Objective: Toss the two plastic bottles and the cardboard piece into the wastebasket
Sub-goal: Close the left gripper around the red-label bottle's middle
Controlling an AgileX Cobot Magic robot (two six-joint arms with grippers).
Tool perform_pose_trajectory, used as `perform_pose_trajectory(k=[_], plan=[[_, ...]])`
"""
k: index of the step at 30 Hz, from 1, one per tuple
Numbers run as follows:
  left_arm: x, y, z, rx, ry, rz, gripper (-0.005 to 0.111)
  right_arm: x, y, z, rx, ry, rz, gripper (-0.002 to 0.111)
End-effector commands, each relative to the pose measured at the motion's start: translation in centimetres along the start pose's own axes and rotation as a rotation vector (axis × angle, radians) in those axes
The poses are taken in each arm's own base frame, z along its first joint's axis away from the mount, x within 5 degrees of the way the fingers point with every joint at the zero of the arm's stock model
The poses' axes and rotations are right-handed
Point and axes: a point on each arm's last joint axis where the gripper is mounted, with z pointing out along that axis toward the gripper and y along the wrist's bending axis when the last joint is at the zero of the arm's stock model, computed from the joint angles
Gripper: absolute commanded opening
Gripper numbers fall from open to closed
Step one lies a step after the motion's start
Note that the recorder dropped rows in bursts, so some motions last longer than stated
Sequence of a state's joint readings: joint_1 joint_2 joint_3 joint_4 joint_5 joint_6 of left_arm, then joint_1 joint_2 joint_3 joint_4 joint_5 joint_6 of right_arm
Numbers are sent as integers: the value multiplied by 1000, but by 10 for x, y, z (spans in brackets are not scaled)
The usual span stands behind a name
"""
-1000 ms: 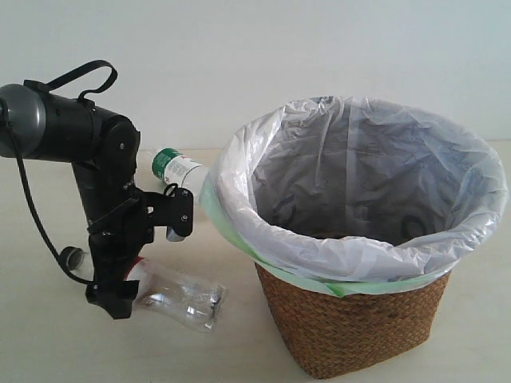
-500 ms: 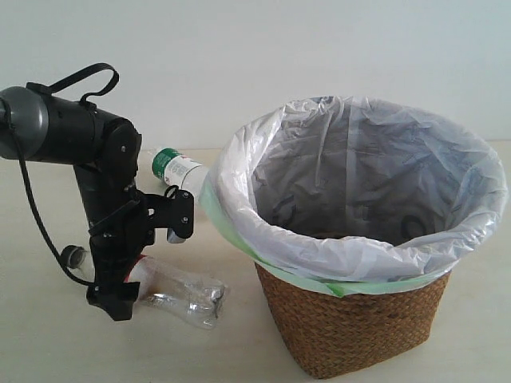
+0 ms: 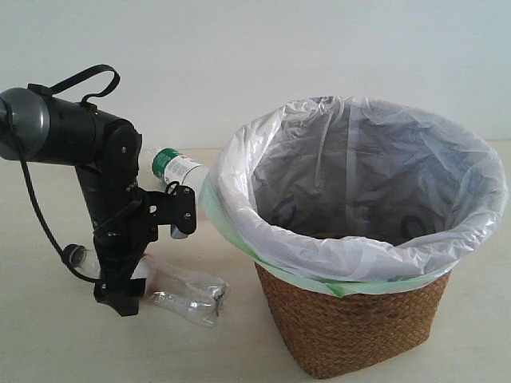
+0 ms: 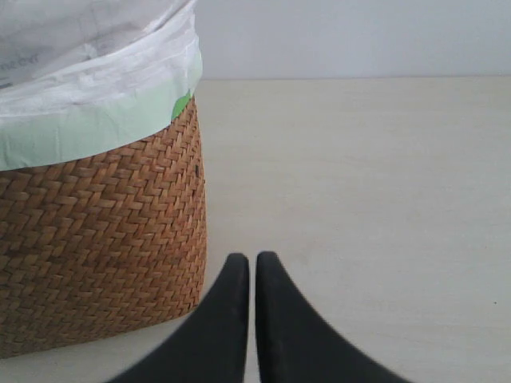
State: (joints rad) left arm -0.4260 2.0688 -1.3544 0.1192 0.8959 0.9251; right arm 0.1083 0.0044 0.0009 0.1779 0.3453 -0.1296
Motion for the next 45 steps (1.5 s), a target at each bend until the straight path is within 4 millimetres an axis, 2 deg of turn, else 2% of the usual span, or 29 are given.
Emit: perform_pose_trajectory(k=[1,12,15,19,21,27,45], plan=[[0,0,0,-1,-1,-11,96,-1,-1,0,9,-13,-9,0],[0,0,0,0,-3,-13,94,-1,-1,0,9,-13,-9,0],[0,0,0,0,-3,-13,82,-1,-1,0,9,-13,-9,0],[1,-1,0,4,5,-10,56,-1,-1,0,9,-13,-9,0],[2,-1,0,7,15,-4,49,-1,-1,0,9,-13,-9,0],[7,-2,0,13,73,27,55,-1,-1,0,9,-13,-9,0],[6,-2,4,18,66,20,55,-1,-1,0,9,-13,-9,0]])
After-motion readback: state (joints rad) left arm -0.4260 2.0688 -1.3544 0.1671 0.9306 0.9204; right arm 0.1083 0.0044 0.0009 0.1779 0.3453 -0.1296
